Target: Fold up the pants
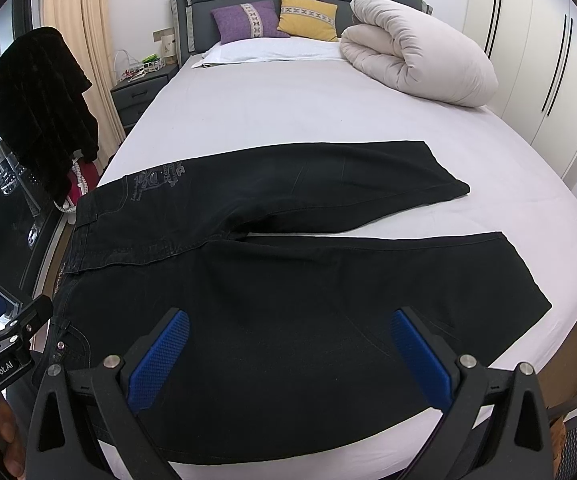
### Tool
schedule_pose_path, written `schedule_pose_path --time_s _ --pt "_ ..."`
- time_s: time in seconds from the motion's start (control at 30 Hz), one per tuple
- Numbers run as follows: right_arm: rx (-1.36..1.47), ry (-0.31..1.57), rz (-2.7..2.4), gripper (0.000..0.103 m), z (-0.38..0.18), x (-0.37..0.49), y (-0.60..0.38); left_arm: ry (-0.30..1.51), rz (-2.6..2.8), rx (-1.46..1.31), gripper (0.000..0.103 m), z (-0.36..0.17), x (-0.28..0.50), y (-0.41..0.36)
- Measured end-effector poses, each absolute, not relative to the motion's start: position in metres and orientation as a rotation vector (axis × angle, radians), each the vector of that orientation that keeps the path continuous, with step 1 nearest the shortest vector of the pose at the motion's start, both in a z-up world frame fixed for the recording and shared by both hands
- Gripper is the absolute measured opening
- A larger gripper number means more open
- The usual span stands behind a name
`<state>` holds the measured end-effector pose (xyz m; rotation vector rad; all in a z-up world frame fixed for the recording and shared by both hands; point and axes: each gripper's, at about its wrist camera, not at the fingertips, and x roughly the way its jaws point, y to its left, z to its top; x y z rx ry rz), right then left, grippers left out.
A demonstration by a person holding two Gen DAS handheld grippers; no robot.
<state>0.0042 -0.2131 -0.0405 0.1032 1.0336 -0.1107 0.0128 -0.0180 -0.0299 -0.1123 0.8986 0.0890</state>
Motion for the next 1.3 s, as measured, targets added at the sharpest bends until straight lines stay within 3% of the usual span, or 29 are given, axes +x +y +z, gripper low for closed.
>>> schedule_pose_path --time_s 1.3 --pt "0.099 1.044 -0.105 0.103 -0.047 0.002 -0.202 0.909 0.096 -0.1 0.103 -0.036 0.013 -0.02"
